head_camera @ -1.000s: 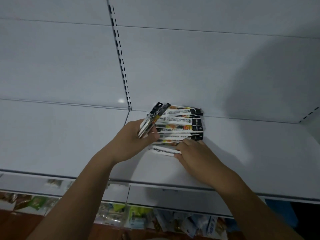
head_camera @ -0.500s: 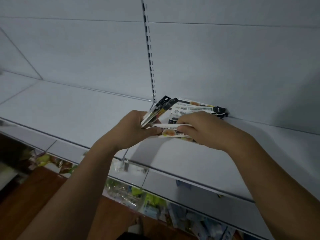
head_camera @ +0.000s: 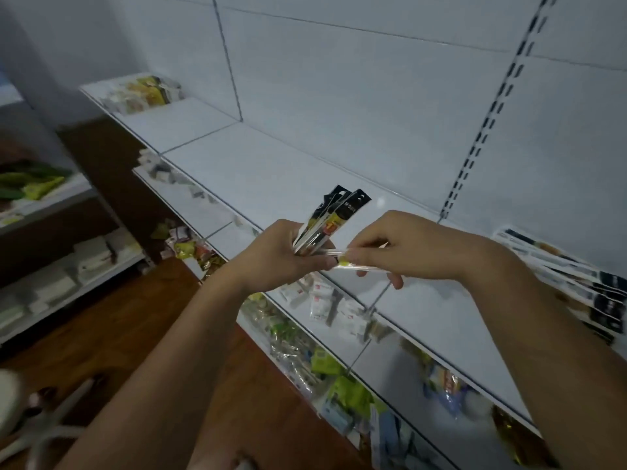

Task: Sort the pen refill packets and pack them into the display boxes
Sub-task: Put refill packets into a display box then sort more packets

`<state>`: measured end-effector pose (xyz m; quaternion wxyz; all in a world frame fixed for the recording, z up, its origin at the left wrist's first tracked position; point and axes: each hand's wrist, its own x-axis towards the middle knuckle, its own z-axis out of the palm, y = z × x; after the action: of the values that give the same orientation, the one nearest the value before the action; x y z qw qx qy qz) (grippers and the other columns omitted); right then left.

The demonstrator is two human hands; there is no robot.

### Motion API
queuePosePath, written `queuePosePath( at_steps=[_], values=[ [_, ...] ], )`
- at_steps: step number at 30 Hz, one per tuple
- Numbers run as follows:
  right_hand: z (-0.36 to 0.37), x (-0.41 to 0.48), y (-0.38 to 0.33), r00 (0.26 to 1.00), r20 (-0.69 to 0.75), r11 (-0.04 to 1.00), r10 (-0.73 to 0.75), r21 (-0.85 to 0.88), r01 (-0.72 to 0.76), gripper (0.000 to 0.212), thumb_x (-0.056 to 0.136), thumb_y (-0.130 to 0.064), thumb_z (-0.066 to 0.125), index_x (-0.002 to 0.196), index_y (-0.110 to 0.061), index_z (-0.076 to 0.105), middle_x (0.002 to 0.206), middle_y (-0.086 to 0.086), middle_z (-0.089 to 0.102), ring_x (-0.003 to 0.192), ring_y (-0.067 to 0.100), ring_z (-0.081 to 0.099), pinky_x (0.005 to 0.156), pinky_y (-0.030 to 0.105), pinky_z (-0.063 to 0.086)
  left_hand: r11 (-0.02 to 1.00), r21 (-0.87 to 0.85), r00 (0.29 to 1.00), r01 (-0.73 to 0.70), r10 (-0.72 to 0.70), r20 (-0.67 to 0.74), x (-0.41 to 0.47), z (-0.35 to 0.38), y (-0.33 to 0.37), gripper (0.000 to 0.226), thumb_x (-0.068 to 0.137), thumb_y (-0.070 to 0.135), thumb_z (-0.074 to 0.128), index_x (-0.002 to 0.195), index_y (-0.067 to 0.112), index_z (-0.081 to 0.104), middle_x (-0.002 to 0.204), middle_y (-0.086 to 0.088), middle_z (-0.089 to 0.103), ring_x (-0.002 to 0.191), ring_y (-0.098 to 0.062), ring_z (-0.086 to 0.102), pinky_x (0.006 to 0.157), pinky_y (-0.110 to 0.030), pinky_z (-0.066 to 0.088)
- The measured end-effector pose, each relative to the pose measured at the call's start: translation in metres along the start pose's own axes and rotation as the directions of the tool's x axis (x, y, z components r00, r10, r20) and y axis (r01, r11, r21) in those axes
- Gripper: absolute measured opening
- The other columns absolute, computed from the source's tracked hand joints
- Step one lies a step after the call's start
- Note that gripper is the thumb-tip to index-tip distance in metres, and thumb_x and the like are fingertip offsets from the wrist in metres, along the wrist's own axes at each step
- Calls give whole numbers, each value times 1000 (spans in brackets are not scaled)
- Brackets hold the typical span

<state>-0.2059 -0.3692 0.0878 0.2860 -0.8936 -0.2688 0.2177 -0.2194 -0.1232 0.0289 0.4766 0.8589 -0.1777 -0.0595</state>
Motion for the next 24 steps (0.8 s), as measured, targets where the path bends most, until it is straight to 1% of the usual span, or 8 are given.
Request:
queuePosePath(
  at_steps=[3,6,9,11,13,15,20,24],
  values=[
    [2,54,-35,999,-30,993,-28,110,31,30,91,-40,77,119,-29,72,93,-8,78,69,16,77,66,28,57,998,-34,994,50,-53,-100,-26,-54,-39,13,90,30,82,90,17,79,64,0,68,51,-21,58,52,-38,48],
    [14,117,-70,979,-193,955,-70,270,122,31,84,-21,86,112,-18,74,82,1,79,69,21,77,60,26,56,985,-144,963,97,-130,-238,-56,-115,-87,22,89,33,83,89,11,77,65,-9,64,54,-28,56,53,-44,49],
    [43,191,-108,939,-341,847,-47,485,218,27,82,-11,86,107,-11,75,85,10,78,74,29,76,64,31,58,968,-222,915,116,-191,-355,-78,-170,-128,18,88,36,83,84,20,77,72,-22,67,61,-42,63,57,-52,55],
    [67,241,-137,930,-368,747,-14,614,255,15,87,-7,81,101,-8,75,88,12,77,76,25,73,68,33,57,956,-269,893,119,-221,-391,-87,-202,-149,17,90,33,82,80,21,76,65,-16,60,56,-32,57,55,-44,48],
    [90,285,-168,929,-367,621,46,739,261,6,92,-9,76,97,-5,75,88,11,75,76,22,69,70,34,54,949,-290,880,124,-240,-410,-92,-230,-165,24,91,33,81,80,13,72,63,-9,56,55,-25,54,54,-39,45],
    [112,321,-197,924,-373,549,86,791,268,11,95,-14,74,95,-3,75,90,12,75,81,25,69,73,35,55,944,-306,862,127,-257,-437,-94,-254,-180,39,91,36,81,80,3,64,63,-9,54,54,-24,53,54,-39,44],
    [153,392,-254,915,-403,635,13,710,304,22,103,-30,63,104,-14,78,98,10,78,96,26,75,80,36,63,937,-328,816,120,-281,-505,-89,-308,-210,27,93,33,79,81,12,66,63,-5,59,55,-23,55,52,-36,47],
    [153,453,-278,934,-349,505,74,821,266,26,108,-30,53,101,-14,72,107,21,73,96,31,75,88,46,62,925,-351,786,145,-324,-527,-79,-351,-235,26,99,35,70,86,14,66,58,5,57,55,-18,54,52,-30,48]
  ],
)
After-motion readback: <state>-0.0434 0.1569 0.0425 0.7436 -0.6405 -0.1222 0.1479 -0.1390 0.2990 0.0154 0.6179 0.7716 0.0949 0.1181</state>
